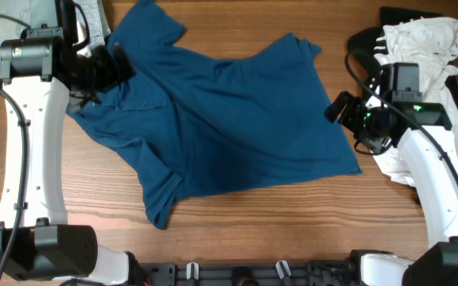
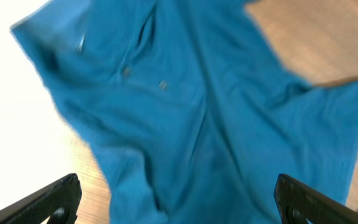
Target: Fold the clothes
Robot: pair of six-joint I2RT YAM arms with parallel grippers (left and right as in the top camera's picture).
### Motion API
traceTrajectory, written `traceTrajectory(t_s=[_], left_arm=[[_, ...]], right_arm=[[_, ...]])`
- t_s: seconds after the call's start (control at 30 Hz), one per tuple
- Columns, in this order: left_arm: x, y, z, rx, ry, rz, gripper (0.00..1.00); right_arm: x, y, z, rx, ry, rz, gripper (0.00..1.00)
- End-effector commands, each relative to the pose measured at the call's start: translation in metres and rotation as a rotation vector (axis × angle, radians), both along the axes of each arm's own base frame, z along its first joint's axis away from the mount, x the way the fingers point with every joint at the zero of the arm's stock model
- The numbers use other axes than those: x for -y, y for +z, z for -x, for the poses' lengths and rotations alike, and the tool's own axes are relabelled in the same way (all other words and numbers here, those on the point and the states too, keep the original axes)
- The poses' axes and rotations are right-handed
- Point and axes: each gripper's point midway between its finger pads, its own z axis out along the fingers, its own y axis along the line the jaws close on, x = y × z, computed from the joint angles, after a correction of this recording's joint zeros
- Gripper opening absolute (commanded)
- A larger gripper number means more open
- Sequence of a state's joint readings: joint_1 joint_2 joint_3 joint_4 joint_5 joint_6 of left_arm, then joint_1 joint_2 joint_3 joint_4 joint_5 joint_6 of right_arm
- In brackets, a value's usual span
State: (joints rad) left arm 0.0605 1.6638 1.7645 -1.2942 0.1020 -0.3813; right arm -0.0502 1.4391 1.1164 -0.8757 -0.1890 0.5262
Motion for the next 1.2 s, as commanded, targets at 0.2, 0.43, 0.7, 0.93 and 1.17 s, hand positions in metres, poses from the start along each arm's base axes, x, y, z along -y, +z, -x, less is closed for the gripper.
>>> traceTrajectory(t_s=[0.2,0.43,0.7,0.93,1.17], left_arm=[[0.055,-0.064,0.069,-0.336,-0.113,0.063,1.0],[0.123,-0.142,0.116,-0.475,-0.123,0.034,0.96],[0.111,-0.187,0.134,-0.524,-0.088,-0.159,0.87],[0.101,-0.227,0.145,-0.666,-0.079,-0.242,0.88],[0.089,-0.229,0.146,-0.684,-0.061,-0.283,0.74]], right_arm=[[0.003,0.018,-0.01,0.048,0.009,0.028,1.0],[0.01,0.017,-0.011,0.053,0.006,0.072,1.0],[0.011,0.018,-0.016,0.071,0.005,0.076,1.0],[0.01,-0.005,-0.012,-0.015,0.022,0.077,1.0],[0.01,-0.03,-0.008,-0.105,0.036,0.076,1.0]])
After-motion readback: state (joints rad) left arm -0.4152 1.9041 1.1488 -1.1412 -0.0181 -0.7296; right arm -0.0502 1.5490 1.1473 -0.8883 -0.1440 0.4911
